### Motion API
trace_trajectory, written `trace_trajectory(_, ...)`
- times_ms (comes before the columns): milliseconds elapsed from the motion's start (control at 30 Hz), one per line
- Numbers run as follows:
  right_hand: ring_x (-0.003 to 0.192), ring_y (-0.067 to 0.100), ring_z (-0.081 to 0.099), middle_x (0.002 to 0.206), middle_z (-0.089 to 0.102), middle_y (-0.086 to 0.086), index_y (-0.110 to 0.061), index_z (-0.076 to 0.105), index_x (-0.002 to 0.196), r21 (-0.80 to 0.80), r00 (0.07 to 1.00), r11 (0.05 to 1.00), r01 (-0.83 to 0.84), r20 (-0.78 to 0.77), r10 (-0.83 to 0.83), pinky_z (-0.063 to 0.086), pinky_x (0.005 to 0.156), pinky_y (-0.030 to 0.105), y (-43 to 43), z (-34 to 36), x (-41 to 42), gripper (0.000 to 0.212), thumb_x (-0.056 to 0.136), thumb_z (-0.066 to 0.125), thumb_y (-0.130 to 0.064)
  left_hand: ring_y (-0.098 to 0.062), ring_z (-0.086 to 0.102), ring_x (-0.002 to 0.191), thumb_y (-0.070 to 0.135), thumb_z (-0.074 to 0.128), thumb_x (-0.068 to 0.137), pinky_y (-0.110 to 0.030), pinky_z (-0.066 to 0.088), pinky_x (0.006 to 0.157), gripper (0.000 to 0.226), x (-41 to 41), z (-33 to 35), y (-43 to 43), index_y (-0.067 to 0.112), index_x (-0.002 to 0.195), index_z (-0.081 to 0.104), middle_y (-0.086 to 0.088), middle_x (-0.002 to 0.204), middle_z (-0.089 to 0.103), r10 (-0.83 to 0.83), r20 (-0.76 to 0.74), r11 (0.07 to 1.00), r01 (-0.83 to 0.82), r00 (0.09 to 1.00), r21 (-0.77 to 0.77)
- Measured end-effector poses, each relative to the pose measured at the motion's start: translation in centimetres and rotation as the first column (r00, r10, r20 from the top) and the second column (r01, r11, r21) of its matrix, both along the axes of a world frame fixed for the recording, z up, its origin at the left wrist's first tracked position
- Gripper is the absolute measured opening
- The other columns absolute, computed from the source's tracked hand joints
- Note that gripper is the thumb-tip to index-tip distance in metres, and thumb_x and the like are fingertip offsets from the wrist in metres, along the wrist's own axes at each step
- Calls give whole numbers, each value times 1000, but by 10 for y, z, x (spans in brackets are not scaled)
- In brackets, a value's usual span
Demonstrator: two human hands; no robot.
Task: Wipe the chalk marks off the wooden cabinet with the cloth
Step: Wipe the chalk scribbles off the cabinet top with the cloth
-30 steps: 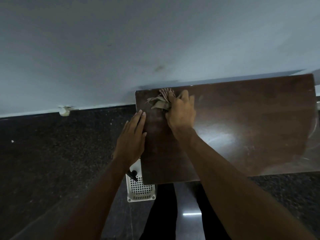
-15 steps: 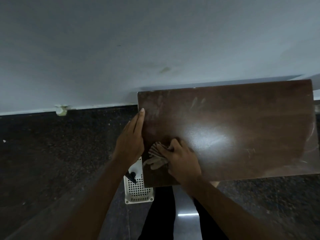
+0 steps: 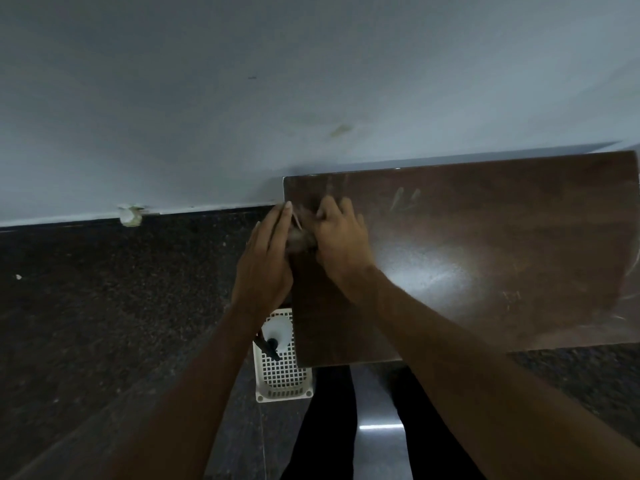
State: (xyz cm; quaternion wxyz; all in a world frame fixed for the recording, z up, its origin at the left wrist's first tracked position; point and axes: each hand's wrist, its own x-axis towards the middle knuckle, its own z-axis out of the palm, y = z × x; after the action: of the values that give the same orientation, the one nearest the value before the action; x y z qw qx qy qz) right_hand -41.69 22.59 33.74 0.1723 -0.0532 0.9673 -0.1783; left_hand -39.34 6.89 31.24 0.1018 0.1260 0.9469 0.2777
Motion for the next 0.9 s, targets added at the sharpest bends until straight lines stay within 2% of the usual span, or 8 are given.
trace_trajectory(133,107,29,45,119,47,6,-30,52,139,-31,977,980,-198,73,200,47,88,42,11,5,85,66,77,73,-18,-30,34,152,8,32,89,-57,38,119,68,-3,1,-8,7,157,38,-15,164,34,-59,18,998,59,998,9)
trace_trajectory(200,101,30,49,112,51,6,-31,57,135,-12,968,969,-246,55,246,51,82,45,18,0,98,70,69,78,-17,-27,35,151,14,31,91,-57,33,122,66,-3,2,-11,8,157,39,-13,164,35,-80,24,997,80,996,0)
trace_trajectory(267,100,30,50,111,51,6,-32,58,134,1,962,963,-271,26,271,51,81,45,22,-1,85,67,70,76,-20,-27,36,151,19,34,98,-57,33,122,59,-3,2,-12,8,156,40,-13,164,36,-82,18,997,82,996,-5)
trace_trajectory(467,114,28,42,127,44,7,-28,49,140,49,995,994,97,-31,-95,49,88,42,2,-2,-14,55,88,67,-24,-30,37,150,41,38,107,-58,39,117,60,1,4,-9,4,154,41,-17,162,38,-41,-21,999,41,999,-2)
trace_trajectory(567,121,31,40,133,40,10,-28,46,143,95,989,984,149,-8,-149,48,91,44,-6,-1,-42,60,88,67,-21,-28,32,153,43,37,107,-57,37,119,63,3,6,-1,4,156,36,-16,165,33,-18,-20,1000,18,1000,-14)
trace_trajectory(667,119,32,42,131,40,11,-26,43,145,109,976,970,217,-21,-216,52,84,43,11,-1,-36,63,87,67,-20,-28,31,153,44,39,107,-58,39,117,64,3,6,7,5,157,34,-17,165,33,-15,-17,1000,15,1000,-15)
trace_trajectory(767,118,31,41,131,39,10,-34,37,149,132,903,895,425,-1,-429,49,78,43,62,-2,-25,71,86,68,-22,-27,32,153,41,43,106,-56,38,119,63,3,4,15,6,157,36,-15,165,34,-41,-36,999,41,999,-5)
trace_trajectory(900,118,35,43,129,40,12,-42,40,147,204,771,751,627,-28,-636,48,83,48,146,3,-15,69,86,62,-16,-25,30,154,39,44,107,-52,33,123,61,2,0,23,7,158,36,-13,166,32,-60,-33,998,60,998,-1)
